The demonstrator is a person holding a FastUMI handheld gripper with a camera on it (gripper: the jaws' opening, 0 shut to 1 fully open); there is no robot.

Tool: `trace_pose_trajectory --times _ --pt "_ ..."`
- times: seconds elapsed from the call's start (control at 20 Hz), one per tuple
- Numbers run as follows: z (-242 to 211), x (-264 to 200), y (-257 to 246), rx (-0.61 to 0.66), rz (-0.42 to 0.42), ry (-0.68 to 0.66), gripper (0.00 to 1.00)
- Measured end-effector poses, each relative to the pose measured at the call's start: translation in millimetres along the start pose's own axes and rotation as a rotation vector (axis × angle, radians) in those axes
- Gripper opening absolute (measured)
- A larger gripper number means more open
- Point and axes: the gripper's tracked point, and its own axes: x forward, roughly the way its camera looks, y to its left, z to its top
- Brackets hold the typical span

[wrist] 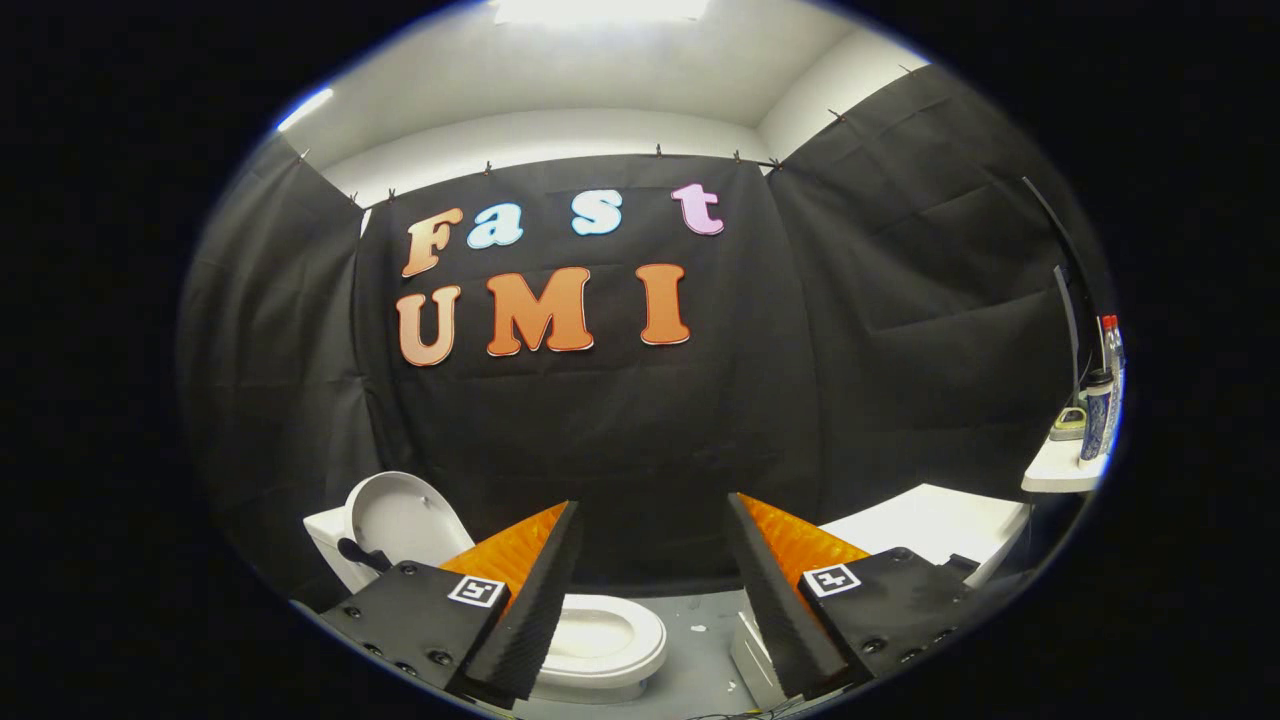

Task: Open the toilet lid.

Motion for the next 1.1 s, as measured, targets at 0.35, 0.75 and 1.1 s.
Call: trace_pose_trajectory --times 0.35,0.75,1.1 --pt "-0.1 -1.9 0.6 0.001 0.001 0.004 0.93" --pt "-0.4 -1.2 0.9 0.001 0.000 0.006 0.93" --pt "0.7 -2.2 1.3 0.001 -0.002 0.005 0.93"
